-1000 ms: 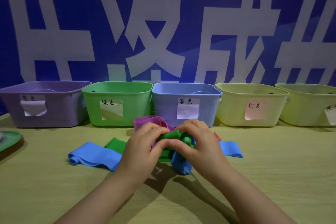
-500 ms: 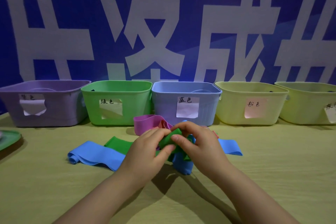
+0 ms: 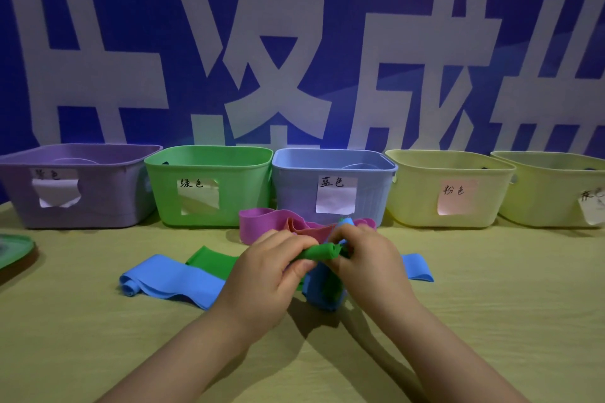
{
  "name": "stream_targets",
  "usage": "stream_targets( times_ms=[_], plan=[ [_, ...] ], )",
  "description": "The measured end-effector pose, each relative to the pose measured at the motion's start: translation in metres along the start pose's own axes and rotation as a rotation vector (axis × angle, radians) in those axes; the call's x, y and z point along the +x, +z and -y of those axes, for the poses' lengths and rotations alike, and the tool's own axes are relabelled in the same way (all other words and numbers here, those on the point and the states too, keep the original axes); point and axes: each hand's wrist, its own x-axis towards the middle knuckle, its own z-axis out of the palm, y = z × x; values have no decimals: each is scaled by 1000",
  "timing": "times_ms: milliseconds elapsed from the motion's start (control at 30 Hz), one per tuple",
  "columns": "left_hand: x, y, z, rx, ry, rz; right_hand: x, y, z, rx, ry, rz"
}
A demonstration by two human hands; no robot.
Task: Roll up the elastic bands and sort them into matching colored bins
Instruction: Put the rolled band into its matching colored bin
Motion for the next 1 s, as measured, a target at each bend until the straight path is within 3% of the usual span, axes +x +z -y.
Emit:
stream_targets(
  times_ms=[100, 200, 400, 567, 767, 900, 1000],
  plan=[
    [0, -1, 0, -1, 19, 9, 0, -2, -1, -11, 57, 40],
    [0, 0, -1, 21, 42, 25, -1, -1, -1, 132, -14, 25],
    [-1, 3, 2, 71, 65, 72, 5, 2, -5, 474, 13, -34],
    [0, 1, 1, 66, 76, 115, 5, 9, -4, 834, -66, 108],
    [1, -4, 1, 61, 56, 124, 6, -4, -1, 1032, -95, 195],
    [-1, 0, 2, 100, 72, 172, 14, -6, -9, 1214, 155, 157],
    [-3, 2, 6, 148, 41, 194, 16, -3, -16, 946, 277, 28]
  ],
)
